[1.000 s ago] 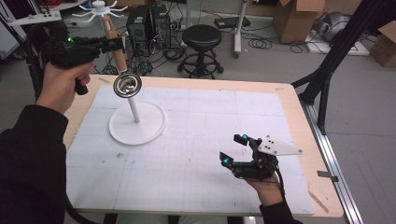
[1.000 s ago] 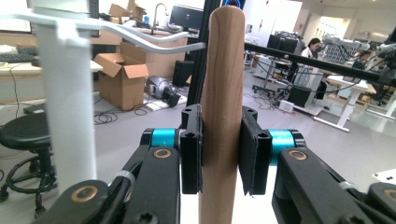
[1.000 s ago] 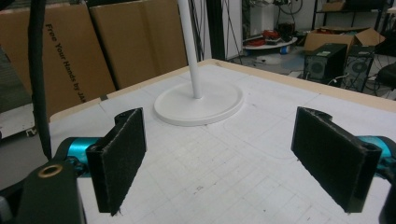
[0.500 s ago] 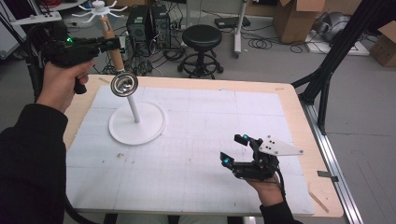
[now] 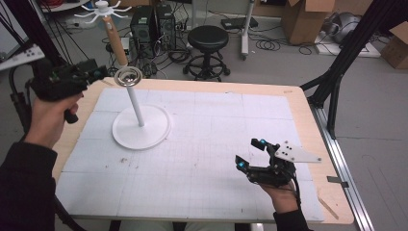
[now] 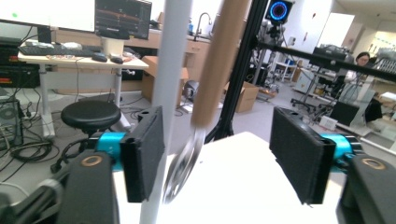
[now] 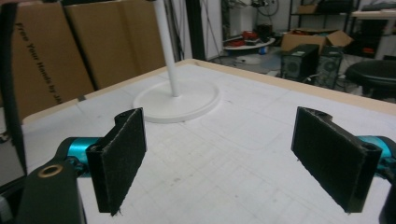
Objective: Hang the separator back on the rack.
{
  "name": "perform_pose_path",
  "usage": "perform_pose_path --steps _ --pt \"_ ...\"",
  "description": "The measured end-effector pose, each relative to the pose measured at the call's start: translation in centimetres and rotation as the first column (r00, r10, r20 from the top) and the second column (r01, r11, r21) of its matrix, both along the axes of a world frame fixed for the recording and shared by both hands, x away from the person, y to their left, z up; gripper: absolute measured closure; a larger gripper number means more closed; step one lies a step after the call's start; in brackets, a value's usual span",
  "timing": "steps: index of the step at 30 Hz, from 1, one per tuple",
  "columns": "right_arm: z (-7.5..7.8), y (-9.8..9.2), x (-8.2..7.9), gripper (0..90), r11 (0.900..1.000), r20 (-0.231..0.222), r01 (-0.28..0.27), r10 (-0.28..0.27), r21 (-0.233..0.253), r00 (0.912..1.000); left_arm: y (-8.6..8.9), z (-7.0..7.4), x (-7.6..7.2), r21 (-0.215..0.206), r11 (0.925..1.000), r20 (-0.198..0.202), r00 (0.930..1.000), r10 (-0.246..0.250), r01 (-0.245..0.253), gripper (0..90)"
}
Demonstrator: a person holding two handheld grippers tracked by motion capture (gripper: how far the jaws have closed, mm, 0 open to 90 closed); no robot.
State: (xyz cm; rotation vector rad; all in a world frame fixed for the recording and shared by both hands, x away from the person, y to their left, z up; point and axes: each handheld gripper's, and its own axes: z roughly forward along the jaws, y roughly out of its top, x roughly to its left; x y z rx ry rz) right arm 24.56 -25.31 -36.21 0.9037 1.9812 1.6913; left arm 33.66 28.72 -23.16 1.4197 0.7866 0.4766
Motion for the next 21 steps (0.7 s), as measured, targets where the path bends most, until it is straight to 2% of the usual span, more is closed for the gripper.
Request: perform_pose_path --steps 7,10,14,17,21 --pt "-0.7 -2.4 -0.4 16.9 0.994 0.002 0.113 -0.113 -0.013 0.9936 -0.1 -5.7 -3.1 -0.010 0.9993 -0.023 0.9991 -0.036 0.035 19.8" --pt "-0.8 -3.3 -0.7 16.9 0.989 0.015 0.145 -0.144 -0.030 0.9894 -0.2 -7.8 -4.3 -0.003 0.9994 -0.018 0.9992 -0.035 0.035 18.5" --pt "-1.0 -4.1 -1.1 16.9 0.984 0.009 0.177 -0.176 -0.026 0.9843 -0.5 -9.7 -5.7 0.017 0.9991 -0.014 0.9992 -0.037 0.038 18.5" --pt "-1.1 -4.6 -1.4 16.9 0.982 0.008 0.189 -0.188 -0.025 0.9821 -0.9 -10.7 -6.8 0.040 0.9982 0.008 0.9990 -0.044 0.044 18.6" --pt "-1.1 -4.8 -1.8 16.9 0.978 0.013 0.206 -0.205 -0.021 0.9786 -1.3 -12.1 -7.7 0.030 0.9984 0.008 0.9988 -0.048 0.048 18.6"
